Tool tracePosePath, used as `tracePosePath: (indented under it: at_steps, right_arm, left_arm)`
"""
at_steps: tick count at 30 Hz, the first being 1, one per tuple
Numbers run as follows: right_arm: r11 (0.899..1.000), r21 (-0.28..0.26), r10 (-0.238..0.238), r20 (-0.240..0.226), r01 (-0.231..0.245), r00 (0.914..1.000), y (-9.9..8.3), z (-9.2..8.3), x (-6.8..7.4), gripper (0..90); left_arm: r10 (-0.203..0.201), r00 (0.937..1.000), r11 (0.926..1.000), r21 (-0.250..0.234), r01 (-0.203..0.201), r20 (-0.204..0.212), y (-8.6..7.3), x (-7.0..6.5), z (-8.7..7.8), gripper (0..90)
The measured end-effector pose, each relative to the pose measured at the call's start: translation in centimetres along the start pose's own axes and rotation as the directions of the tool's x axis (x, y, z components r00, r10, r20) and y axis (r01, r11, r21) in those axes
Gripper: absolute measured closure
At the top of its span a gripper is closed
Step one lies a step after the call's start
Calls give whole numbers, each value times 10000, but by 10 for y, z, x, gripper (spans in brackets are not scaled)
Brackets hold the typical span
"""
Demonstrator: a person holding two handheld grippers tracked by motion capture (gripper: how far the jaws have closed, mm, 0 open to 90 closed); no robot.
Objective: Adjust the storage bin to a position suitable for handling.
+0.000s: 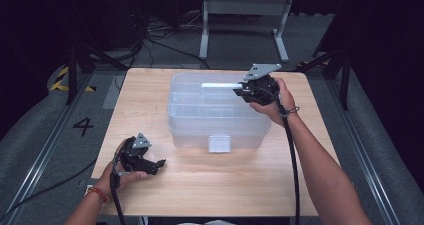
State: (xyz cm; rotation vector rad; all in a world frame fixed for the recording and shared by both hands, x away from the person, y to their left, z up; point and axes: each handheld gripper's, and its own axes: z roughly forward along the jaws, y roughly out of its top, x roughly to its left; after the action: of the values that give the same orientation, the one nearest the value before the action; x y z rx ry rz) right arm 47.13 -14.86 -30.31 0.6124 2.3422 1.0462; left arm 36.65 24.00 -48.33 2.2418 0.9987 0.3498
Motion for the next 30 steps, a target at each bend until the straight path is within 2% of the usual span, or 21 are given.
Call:
tracePosePath:
  at_steps: [2,5,9,11,12,13,15,16,18,19,20,22,26,30]
  right_arm:
    - [10000,-20,0,-16,0,10000,0,0,0,739]
    - [10000,34,14,-51,-13,10000,1,0,-1,740]
    - [10000,82,-5,-157,6,9999,2,0,-3,740]
    - [10000,74,14,-158,-12,9999,2,0,-3,740]
    - [9999,88,52,-181,-50,9998,3,0,-4,740]
    - [9999,82,73,-178,-71,9998,3,0,-4,740]
    - [9999,79,96,-185,-95,9998,3,0,-5,740]
    - [9998,119,155,-172,-153,9997,4,0,-5,740]
    - [9998,123,155,-171,-153,9997,5,0,-6,739]
    - [9997,118,211,-197,-208,9996,5,0,-7,739]
    - [9997,121,235,-199,-232,9995,6,0,-7,740]
    - [9995,130,303,-249,-300,9992,7,0,-9,739]
    - [9985,225,509,-331,-501,9982,11,0,-13,738]
    - [9980,262,591,-483,-579,9971,14,1,-18,738]
  left_arm:
    - [150,9999,9999,-46,-150,33,0,1,-3,42]
    - [214,9997,9998,-62,-213,87,0,3,-6,157]
    - [365,9993,9990,-245,-362,97,1,2,-7,248]
    - [402,9991,9987,-306,-398,151,3,2,-9,255]
    - [544,9985,9969,-573,-539,76,6,2,-13,291]
    - [481,9988,9958,-786,-474,73,8,0,-16,306]
    - [613,9981,9940,-906,-613,-30,11,0,-20,338]
    - [676,9976,9917,-1085,-689,-160,16,0,-24,353]
    - [735,9972,9870,-1424,-749,-152,22,-1,-31,355]
    - [832,9964,9822,-1676,-848,-169,29,-3,-37,376]
    - [832,9964,9822,-1676,-848,-169,29,-3,-37,378]
    - [833,9964,9766,-1973,-853,-184,38,-4,-44,403]
    - [1020,9942,9717,-2106,-1071,-346,47,-6,-47,438]
    - [1040,9943,9661,-2352,-1063,-223,53,-7,-49,470]
